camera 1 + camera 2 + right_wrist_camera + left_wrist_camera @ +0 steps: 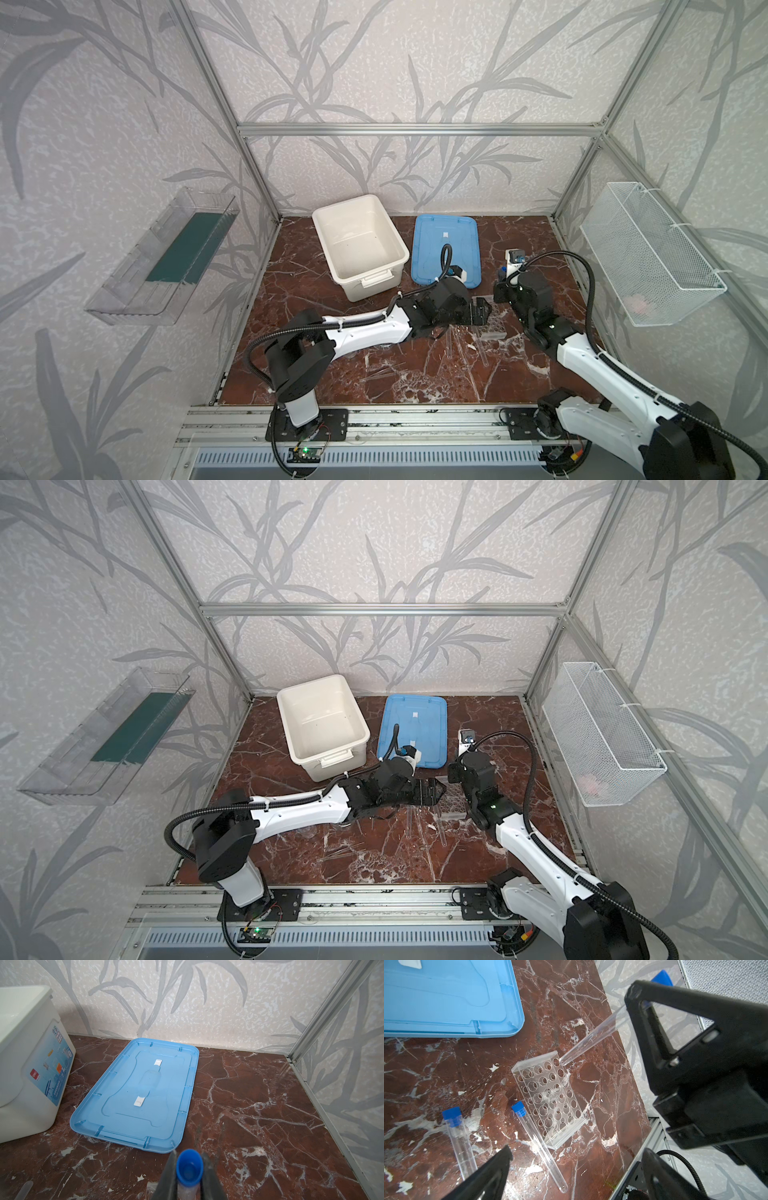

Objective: Organize the chemistry lab equipment

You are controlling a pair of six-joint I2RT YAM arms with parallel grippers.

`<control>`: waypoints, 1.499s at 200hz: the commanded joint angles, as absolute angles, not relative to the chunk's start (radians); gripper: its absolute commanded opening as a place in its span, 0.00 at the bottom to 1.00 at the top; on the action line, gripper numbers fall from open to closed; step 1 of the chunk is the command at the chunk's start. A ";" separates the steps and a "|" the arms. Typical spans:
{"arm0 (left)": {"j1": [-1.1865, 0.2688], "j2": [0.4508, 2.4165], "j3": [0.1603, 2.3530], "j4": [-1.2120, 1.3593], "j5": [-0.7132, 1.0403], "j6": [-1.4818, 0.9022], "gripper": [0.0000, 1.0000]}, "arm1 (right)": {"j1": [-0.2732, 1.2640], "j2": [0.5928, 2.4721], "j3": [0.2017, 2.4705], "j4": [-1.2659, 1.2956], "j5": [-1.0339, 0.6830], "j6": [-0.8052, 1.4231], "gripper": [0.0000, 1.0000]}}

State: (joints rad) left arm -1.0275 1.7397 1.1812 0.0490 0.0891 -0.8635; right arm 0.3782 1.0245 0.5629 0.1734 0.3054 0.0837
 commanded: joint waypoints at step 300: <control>-1.079 1.667 1.103 -0.321 -0.071 -0.861 0.73 | 0.282 0.799 0.627 -0.252 0.183 0.326 0.99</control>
